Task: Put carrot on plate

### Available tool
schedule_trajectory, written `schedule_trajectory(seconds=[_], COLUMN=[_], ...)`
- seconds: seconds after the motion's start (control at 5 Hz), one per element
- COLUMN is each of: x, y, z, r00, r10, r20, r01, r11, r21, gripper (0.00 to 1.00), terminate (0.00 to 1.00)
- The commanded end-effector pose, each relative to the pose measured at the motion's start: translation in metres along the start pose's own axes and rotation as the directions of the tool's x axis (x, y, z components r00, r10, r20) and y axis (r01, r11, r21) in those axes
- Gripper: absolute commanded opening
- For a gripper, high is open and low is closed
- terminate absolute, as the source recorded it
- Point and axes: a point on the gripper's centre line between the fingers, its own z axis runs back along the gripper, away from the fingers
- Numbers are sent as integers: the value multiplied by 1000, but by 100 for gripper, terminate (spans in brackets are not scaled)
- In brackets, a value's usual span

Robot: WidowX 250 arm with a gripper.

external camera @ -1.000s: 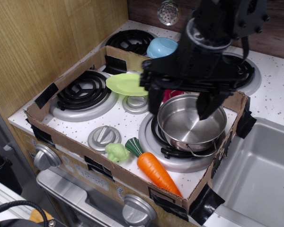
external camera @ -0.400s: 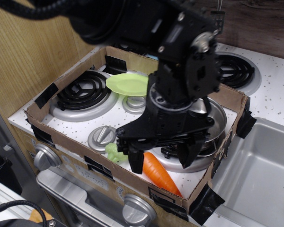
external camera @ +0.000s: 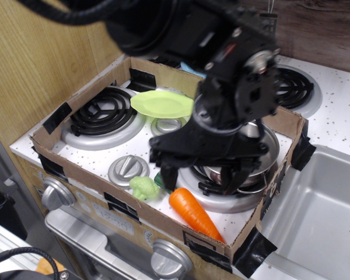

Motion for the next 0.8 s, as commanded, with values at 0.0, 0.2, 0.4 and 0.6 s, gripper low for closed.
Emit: schedule_trajectory(seconds=[0.0,0.2,0.4,0.6], x=[-1,-1,-1,-3], y=[-19,-22,-20,-11], z=[-16,-24,-36,-45], r00=[999,997,995,993], r10=[16,47,51,72], r20=[-29,-62,-84,-93], r01=[-18,-54,-61,-81], r11=[996,993,991,992], r21=[-92,-104,-116,-98], gripper=[100,100,100,100], terminate=[0,0,0,0])
